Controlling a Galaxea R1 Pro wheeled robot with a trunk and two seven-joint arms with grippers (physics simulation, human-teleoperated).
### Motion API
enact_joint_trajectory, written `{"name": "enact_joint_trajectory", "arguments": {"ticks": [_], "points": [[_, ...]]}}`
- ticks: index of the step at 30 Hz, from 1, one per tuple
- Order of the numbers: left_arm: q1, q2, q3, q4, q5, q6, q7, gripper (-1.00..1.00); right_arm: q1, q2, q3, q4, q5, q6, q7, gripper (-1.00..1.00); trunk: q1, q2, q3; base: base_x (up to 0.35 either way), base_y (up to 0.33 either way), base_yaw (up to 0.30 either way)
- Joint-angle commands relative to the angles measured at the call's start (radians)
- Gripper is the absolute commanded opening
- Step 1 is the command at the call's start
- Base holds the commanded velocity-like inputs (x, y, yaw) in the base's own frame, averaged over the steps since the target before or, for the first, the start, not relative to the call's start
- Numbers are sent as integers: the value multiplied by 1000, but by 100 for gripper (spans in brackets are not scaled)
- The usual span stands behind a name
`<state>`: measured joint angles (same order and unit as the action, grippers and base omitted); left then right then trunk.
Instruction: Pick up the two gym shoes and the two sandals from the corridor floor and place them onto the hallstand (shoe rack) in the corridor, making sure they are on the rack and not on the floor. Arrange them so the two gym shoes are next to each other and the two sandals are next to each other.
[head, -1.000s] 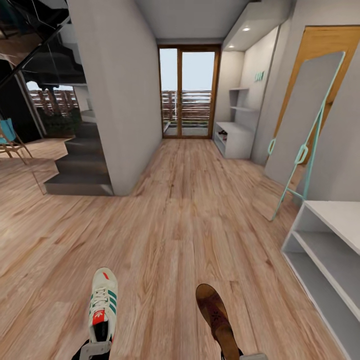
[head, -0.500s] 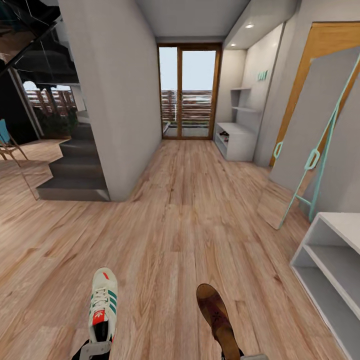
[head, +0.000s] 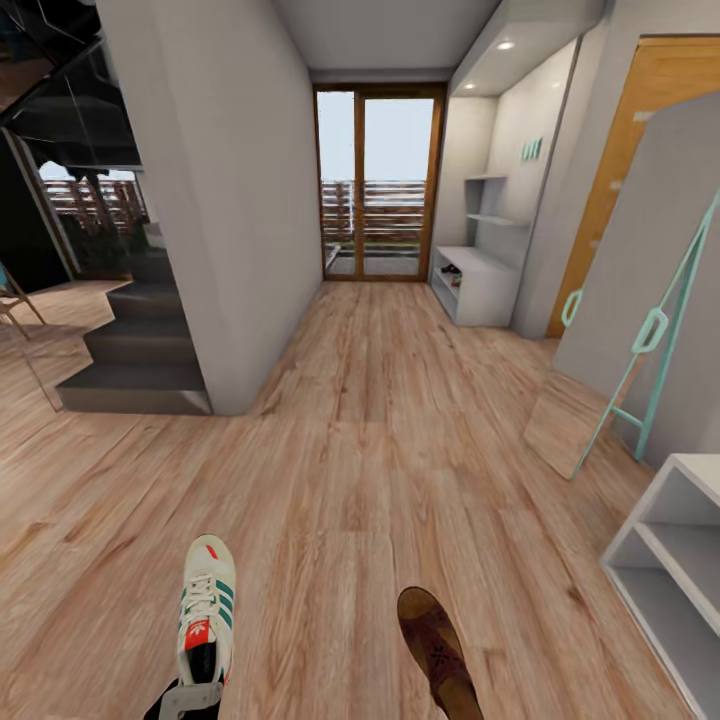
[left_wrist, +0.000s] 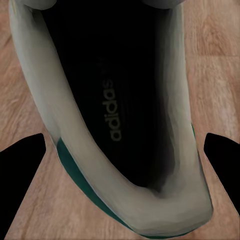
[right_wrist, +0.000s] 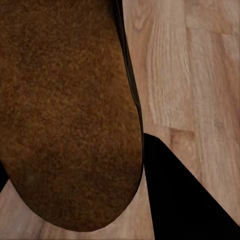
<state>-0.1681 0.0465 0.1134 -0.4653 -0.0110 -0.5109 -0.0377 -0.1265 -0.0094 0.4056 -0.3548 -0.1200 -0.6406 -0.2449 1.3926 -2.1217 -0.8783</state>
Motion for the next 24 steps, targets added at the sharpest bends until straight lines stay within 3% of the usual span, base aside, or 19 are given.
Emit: {"name": "enact_joint_trajectory", "arguments": {"ticks": [1,11,24], "points": [[-1,0,4,1,-1,-3,-4,-100,-1,0,8,10,-13,-3,-1,-100,0,0,-1,340,0,0],[-1,1,5,1,-1,-3,-4,-100,-1,0,8,117,-13,-2,0,-100,0,0,-1,340,0,0],[-1,1,5,1,-1,-3,-4,-100,-1,0,9,143,-14,-1,0,-100,0,0,-1,340,0,0]]}}
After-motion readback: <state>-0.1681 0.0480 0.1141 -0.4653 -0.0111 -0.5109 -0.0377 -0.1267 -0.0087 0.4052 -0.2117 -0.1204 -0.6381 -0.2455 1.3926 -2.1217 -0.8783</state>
